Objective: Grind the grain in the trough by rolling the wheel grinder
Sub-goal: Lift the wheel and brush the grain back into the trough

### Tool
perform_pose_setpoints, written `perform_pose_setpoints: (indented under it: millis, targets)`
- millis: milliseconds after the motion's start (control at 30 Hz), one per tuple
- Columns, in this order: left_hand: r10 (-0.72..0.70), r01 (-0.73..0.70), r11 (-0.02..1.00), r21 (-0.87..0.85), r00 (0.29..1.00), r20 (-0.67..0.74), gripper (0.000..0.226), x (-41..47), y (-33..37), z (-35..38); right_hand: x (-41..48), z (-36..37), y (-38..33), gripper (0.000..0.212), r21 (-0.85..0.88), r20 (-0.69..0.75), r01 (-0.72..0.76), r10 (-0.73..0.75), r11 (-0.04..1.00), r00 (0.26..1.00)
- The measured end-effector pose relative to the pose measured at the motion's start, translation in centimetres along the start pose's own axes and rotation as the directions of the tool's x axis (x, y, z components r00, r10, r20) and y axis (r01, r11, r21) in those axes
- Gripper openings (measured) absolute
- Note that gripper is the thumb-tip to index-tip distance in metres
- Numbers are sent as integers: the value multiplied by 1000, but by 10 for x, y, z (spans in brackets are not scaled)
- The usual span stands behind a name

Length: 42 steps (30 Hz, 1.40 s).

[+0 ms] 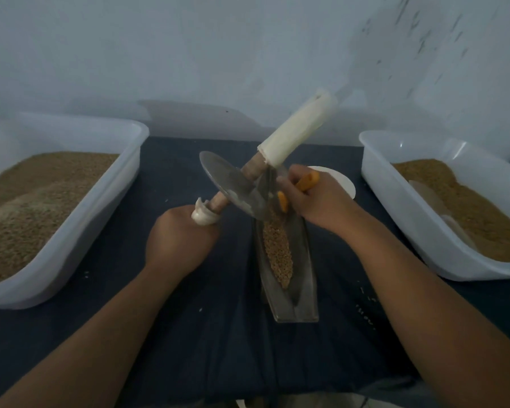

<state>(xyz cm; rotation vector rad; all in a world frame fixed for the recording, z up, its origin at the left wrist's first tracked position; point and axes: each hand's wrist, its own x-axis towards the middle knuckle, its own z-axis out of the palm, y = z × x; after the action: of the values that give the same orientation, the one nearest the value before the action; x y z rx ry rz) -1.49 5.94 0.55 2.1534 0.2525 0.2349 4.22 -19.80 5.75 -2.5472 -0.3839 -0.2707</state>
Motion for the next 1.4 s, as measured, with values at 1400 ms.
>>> perform_pose_setpoints:
  millis: [1400]
  targets:
    - [74,-73,993,88,997,-10,7,5,-4,6,-69,-44,3,39,379,-149,-10,71,925,986]
